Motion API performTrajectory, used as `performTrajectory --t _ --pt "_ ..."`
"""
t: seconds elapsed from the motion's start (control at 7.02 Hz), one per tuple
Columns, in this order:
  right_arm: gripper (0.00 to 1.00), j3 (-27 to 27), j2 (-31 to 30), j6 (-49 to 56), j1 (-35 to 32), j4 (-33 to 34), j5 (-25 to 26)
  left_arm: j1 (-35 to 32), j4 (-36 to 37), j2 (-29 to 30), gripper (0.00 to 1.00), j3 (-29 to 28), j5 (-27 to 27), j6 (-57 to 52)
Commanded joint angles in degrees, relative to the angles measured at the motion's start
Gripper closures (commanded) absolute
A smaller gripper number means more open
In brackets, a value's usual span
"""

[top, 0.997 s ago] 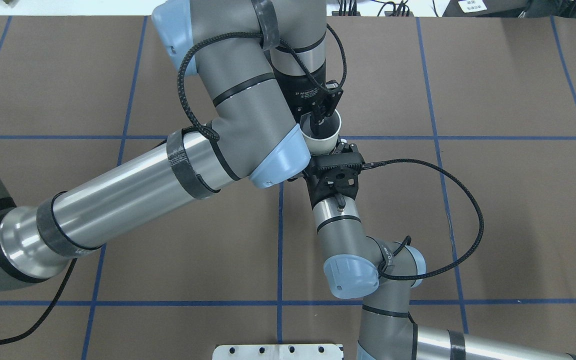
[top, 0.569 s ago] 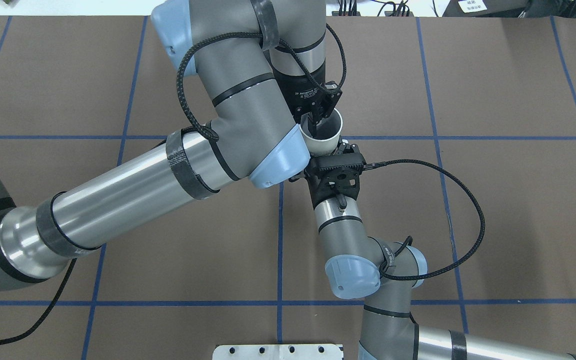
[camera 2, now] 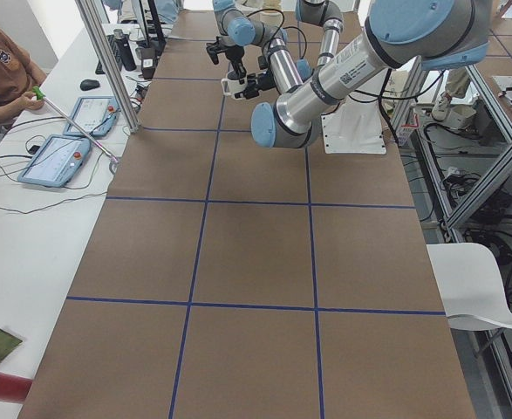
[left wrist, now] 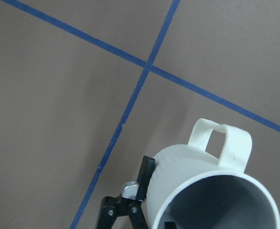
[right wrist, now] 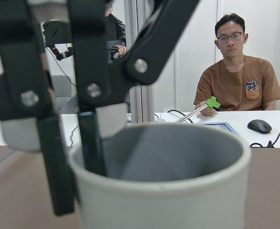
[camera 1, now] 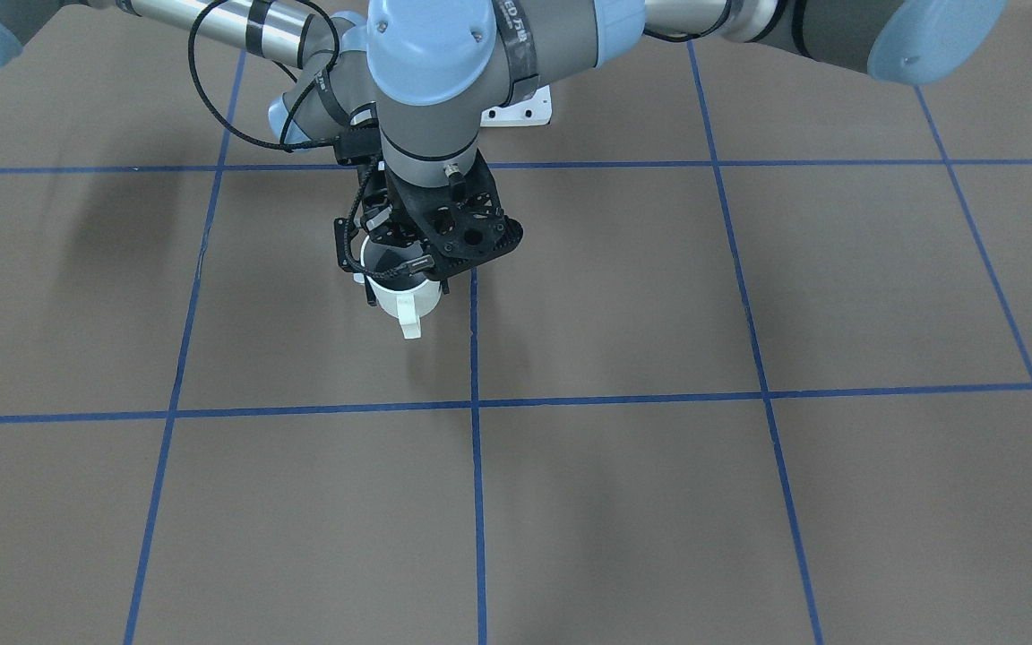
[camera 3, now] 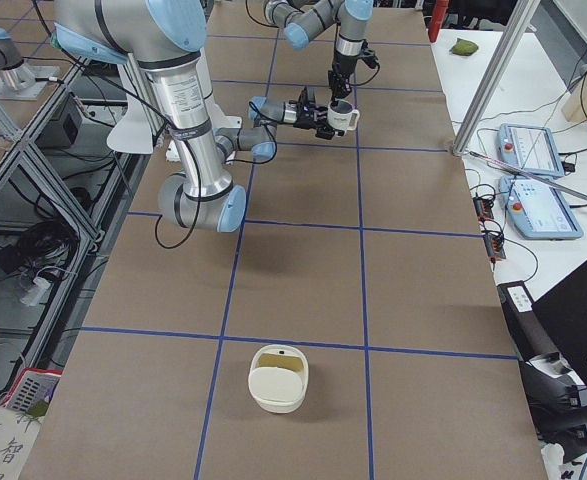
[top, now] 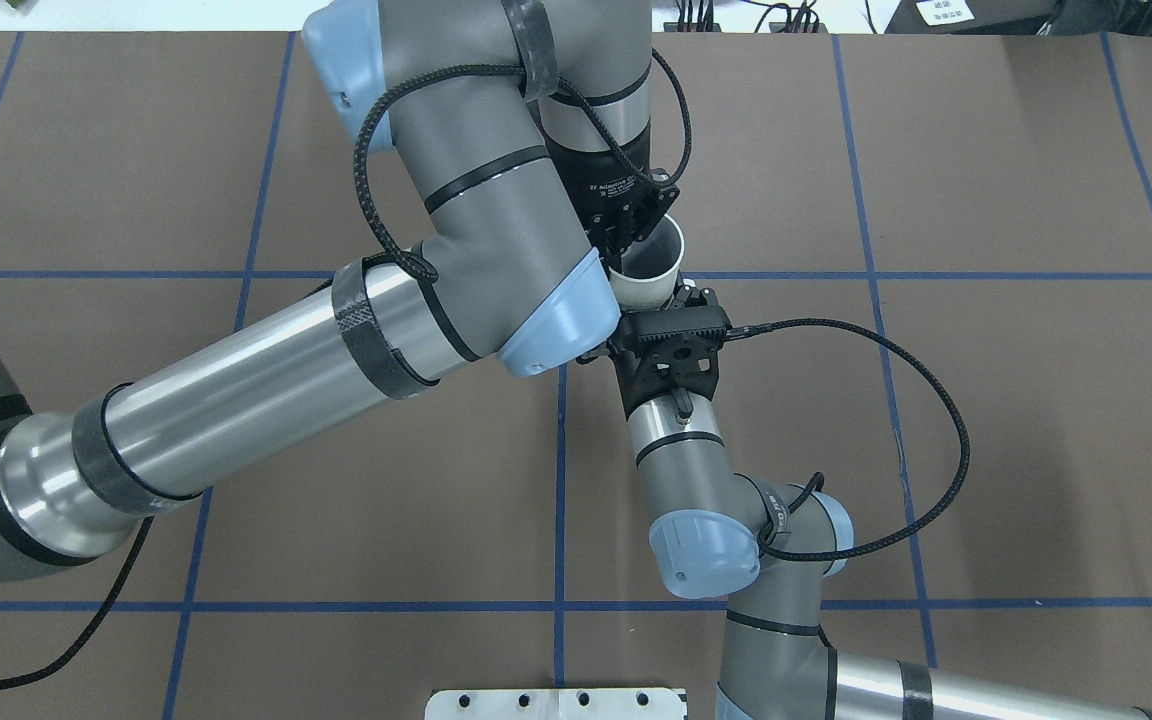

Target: Left arm hands cup to right arm to dump lemon

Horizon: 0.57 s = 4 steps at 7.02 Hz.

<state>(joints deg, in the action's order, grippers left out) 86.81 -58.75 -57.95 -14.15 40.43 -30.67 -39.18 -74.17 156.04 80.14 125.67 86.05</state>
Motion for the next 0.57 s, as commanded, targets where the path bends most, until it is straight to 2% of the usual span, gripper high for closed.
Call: performTrajectory --t 0.0,0.43 --pt "0.0 0.11 -0.05 -0.06 0.0 0.0 -0.01 -0.02 0.26 0.14 1.0 0.19 0.02 0.43" --pt "0.0 0.37 -0.58 0.03 -0.08 -0.18 0.43 -0.02 0.52 0.14 1.0 0.27 0.02 0.52"
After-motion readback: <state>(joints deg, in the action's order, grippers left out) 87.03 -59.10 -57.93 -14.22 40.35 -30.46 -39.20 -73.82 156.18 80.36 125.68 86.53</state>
